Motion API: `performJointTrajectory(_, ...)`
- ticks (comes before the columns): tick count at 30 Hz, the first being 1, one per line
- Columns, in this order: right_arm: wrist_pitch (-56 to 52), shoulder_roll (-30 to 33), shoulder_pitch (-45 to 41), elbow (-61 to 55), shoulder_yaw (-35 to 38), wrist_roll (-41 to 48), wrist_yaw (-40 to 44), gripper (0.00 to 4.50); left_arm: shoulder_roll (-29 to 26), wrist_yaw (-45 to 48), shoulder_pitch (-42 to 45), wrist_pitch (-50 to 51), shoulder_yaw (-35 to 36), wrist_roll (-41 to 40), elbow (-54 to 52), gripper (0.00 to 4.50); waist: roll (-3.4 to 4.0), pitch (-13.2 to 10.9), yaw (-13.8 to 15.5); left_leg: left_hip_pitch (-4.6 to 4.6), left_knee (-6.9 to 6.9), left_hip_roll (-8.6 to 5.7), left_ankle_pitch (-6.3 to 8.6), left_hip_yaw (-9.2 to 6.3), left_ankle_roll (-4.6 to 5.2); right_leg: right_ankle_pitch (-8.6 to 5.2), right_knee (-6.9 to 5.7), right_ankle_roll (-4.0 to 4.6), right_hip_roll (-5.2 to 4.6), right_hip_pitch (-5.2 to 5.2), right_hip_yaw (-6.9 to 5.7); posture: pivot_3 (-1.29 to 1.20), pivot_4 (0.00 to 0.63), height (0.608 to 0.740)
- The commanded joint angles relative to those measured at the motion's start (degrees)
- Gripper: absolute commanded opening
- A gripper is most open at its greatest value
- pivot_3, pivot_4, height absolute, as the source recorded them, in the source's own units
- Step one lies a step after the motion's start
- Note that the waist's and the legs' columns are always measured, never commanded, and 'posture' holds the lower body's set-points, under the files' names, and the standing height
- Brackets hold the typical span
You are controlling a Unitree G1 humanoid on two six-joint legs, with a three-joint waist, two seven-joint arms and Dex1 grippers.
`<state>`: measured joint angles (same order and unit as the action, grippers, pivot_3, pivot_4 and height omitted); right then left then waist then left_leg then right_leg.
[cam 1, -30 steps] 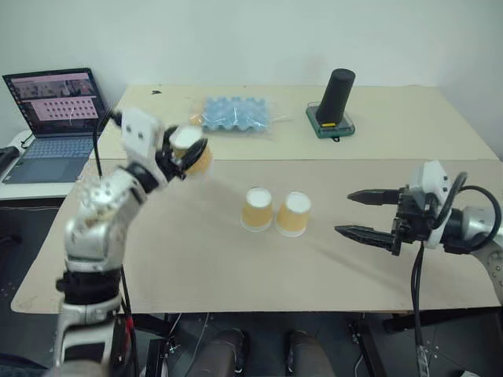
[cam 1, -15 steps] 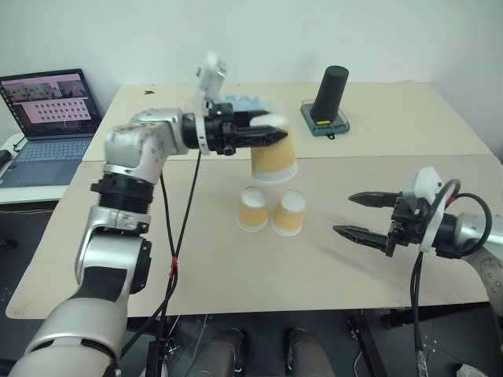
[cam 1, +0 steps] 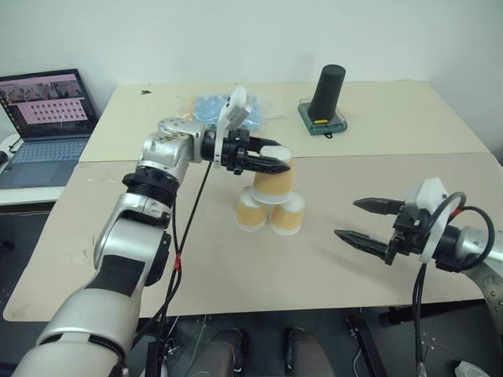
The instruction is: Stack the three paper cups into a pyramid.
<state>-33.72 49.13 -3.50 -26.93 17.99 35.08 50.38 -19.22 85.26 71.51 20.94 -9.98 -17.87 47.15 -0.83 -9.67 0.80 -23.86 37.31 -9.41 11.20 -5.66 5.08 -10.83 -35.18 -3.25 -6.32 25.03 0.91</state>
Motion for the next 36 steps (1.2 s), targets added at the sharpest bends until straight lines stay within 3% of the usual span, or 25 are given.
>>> performJointTrajectory(1, 0.9, -0.1, 0.1, -2.1, 2.6, 1.2, -0.6, 4.50, 0.4, 1.5, 1.2, -2.2, 0.4, 1.2, -1.4, 2.41, 0.00, 0.0, 0.0, 0.00, 0.01, 0.00, 0.00, 0.00, 0.00, 0.00, 0.00, 0.00, 0.00, 0.00, 0.00, 0.00, 0.150, 0.740)
performJointTrajectory(6, 0.7, -0.1, 0.3, -2.6, 2.8, 1.5, -0.8, 4.50, 1.1, 0.8, 0.8, -2.9, 0.7, 2.1, -1.3, 2.41, 0.00, 0.0, -0.1, 0.00, 0.03, 0.00, 0.01, 0.00, 0.01, 0.00, -0.01, 0.00, 0.00, 0.00, 0.00, 0.00, 0.150, 0.740)
performJointTrajectory(8, 0.7, -0.1, 0.4, -2.6, 2.9, 1.5, -0.7, 4.50, 1.4, 0.3, 0.6, -3.4, 0.9, 2.6, -1.3, 3.34, 0.00, 0.0, -0.1, 0.00, 0.06, 0.00, 0.01, 0.00, 0.02, 0.00, -0.02, 0.00, 0.01, -0.01, 0.00, 0.00, 0.150, 0.740)
performJointTrajectory(9, 0.7, -0.1, 0.3, -2.7, 2.9, 1.6, -0.8, 4.50, 1.6, -0.1, 0.7, -3.4, 1.0, 2.7, -1.2, 3.47, 0.00, 0.0, -0.1, 0.00, 0.07, 0.00, 0.01, 0.00, 0.02, 0.00, -0.03, 0.00, 0.01, -0.01, 0.00, 0.00, 0.150, 0.740)
performJointTrajectory(11, 0.6, -0.1, 0.3, -2.7, 2.9, 1.7, -0.8, 4.50, 1.6, -0.2, 0.8, -3.5, 1.2, 3.0, -1.1, 4.27, 0.00, 0.0, -0.1, 0.00, 0.10, 0.00, 0.02, 0.00, 0.04, 0.00, -0.03, 0.00, 0.01, -0.02, 0.00, 0.00, 0.150, 0.740)
performJointTrajectory(12, 0.7, -0.1, 0.3, -2.7, 2.9, 1.7, -0.8, 4.50, 1.7, -0.6, 0.8, -3.6, 1.3, 3.0, -1.1, 4.39, 0.00, 0.0, -0.1, 0.00, 0.11, 0.00, 0.02, 0.00, 0.04, 0.00, -0.03, 0.00, 0.01, -0.02, 0.00, 0.00, 0.150, 0.740)
performJointTrajectory(30, 1.2, 0.1, -1.3, -0.9, 1.3, 1.6, 0.0, 4.50, -1.2, -0.6, 0.0, 1.9, 4.6, 0.5, -7.5, 4.39, 0.01, 0.0, -0.1, -0.01, 0.47, 0.01, 0.13, 0.00, 0.18, -0.01, -0.18, -0.03, 0.08, -0.07, 0.01, 0.00, 0.150, 0.740)
performJointTrajectory(34, 1.2, 0.0, -1.4, -0.9, 1.0, 1.5, 0.1, 4.50, -1.8, -3.9, 1.4, 6.3, 9.0, -3.0, -9.2, 4.39, 0.01, 0.0, -0.1, -0.01, 0.48, 0.01, 0.12, 0.00, 0.18, -0.01, -0.18, -0.03, 0.08, -0.06, 0.01, 0.00, 0.150, 0.740)
performJointTrajectory(36, 1.2, 0.0, -1.2, -1.0, 1.0, 1.4, -0.1, 4.50, -1.4, -12.0, 2.7, 7.1, 15.0, -5.6, -8.5, 4.39, 0.01, 0.0, -0.1, -0.01, 0.49, 0.01, 0.12, 0.00, 0.17, -0.01, -0.19, -0.03, 0.09, -0.05, 0.01, 0.00, 0.150, 0.740)
